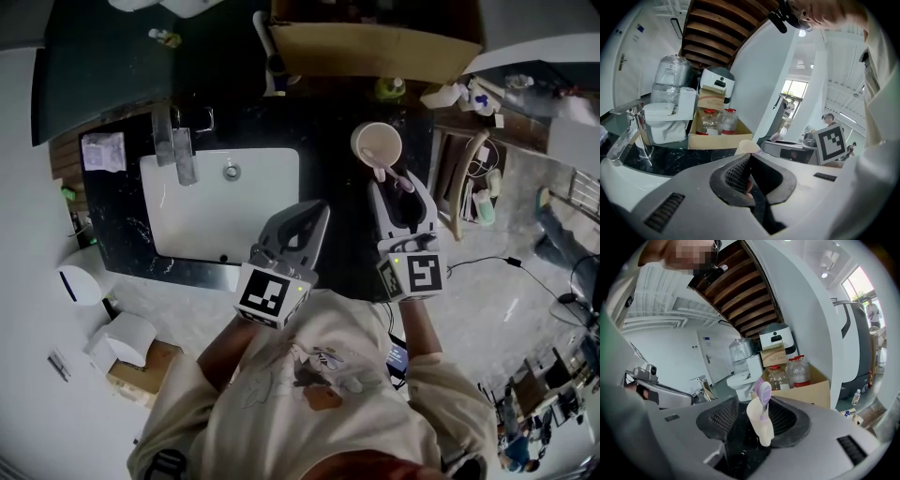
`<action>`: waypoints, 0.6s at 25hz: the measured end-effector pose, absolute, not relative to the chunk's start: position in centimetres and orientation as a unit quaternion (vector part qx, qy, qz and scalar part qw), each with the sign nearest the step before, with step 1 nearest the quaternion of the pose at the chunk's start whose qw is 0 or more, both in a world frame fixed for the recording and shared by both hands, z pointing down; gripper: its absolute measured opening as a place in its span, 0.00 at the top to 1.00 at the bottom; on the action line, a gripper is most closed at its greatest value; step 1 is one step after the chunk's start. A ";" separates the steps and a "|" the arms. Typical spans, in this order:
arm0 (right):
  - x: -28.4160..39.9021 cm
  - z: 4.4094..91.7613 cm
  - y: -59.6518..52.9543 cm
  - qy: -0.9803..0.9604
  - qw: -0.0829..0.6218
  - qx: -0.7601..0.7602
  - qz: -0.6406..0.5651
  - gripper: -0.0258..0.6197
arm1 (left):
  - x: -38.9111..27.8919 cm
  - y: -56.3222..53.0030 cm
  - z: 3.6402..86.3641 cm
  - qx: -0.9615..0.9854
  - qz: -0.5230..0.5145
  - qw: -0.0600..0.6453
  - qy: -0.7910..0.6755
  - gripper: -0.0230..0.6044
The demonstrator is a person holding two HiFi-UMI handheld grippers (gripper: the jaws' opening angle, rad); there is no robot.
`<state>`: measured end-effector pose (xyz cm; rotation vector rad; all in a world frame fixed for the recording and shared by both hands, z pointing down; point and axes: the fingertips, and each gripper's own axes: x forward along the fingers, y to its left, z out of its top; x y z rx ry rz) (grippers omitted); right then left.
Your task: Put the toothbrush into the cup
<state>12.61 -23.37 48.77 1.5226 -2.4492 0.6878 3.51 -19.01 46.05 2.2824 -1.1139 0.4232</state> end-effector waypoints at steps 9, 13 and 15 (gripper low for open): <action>12.9 47.9 -22.4 -0.812 0.087 0.531 0.227 0.59 | 2.8 -18.2 44.8 0.853 0.152 0.269 -0.420 0.94; 13.4 47.4 -21.9 -0.802 0.084 0.547 0.224 0.59 | 2.7 -17.8 44.2 0.856 0.150 0.265 -0.418 0.94; 13.6 47.1 -21.6 -0.800 0.084 0.551 0.221 0.58 | 2.5 -17.5 43.8 0.857 0.148 0.261 -0.418 0.94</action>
